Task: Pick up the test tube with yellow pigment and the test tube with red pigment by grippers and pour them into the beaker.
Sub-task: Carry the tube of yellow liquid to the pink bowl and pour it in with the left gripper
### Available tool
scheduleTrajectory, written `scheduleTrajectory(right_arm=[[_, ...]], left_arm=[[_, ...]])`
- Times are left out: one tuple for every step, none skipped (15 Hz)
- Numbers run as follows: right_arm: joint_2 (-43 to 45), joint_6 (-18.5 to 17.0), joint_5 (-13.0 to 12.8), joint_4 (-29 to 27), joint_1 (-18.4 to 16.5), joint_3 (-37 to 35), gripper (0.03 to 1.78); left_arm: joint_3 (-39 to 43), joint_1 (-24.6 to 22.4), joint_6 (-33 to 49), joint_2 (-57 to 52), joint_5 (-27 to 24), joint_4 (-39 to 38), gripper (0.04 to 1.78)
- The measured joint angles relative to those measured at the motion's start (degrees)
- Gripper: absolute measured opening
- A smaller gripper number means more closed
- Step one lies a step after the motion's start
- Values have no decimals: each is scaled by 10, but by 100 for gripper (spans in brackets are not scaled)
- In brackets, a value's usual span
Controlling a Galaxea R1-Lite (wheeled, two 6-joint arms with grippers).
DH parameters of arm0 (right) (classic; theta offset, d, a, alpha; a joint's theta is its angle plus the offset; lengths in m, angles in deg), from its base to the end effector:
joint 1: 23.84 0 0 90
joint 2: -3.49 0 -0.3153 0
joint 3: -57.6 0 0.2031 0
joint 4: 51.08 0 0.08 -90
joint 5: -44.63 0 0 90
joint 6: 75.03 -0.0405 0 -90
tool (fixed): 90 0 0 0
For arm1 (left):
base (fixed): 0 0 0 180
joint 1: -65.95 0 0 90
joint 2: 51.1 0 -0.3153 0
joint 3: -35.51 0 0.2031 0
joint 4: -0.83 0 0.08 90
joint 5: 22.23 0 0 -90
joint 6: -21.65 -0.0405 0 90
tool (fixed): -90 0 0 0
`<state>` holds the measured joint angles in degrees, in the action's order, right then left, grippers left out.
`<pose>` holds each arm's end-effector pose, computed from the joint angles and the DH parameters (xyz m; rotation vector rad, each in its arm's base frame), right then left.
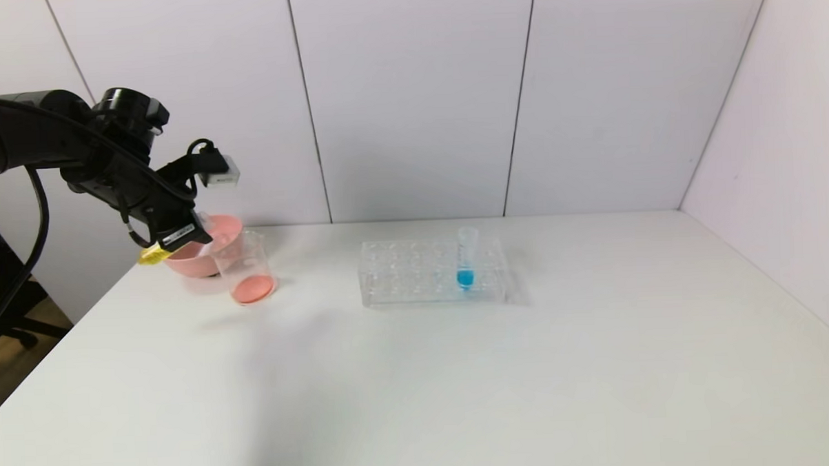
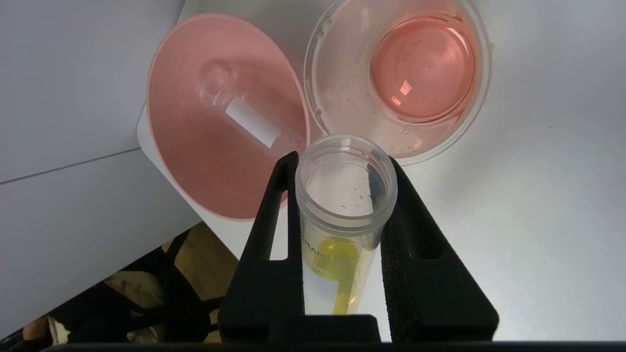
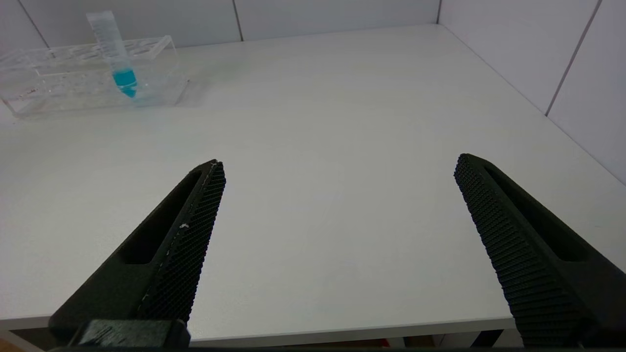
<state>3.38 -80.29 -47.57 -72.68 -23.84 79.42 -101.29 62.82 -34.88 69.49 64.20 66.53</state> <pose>-0.0061 -0.0016 0.0760 0.0918 -0.0037 -0.0383 0.4332 0.0212 0.2366 0.8726 0.7826 -0.4292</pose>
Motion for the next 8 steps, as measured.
scheduleTrajectory(right_arm=[[0,0,0,0,0,0,171],[0,0,0,0,0,0,171],[0,0,0,0,0,0,171],[0,0,0,0,0,0,171],[0,0,0,0,0,0,171],[0,0,0,0,0,0,171],[0,0,0,0,0,0,171],[0,0,0,0,0,0,171]], left_arm=[[0,2,0,-1,6,0,46],[0,4,0,-2,10,1,46],[0,8,-1,-2,18,2,46],[0,12,-4,-2,29,2,46],[0,16,-7,-2,38,3,46],[0,20,-7,-2,43,5,46],[0,24,-8,-2,49,11,46],[0,27,-10,-2,59,17,46]])
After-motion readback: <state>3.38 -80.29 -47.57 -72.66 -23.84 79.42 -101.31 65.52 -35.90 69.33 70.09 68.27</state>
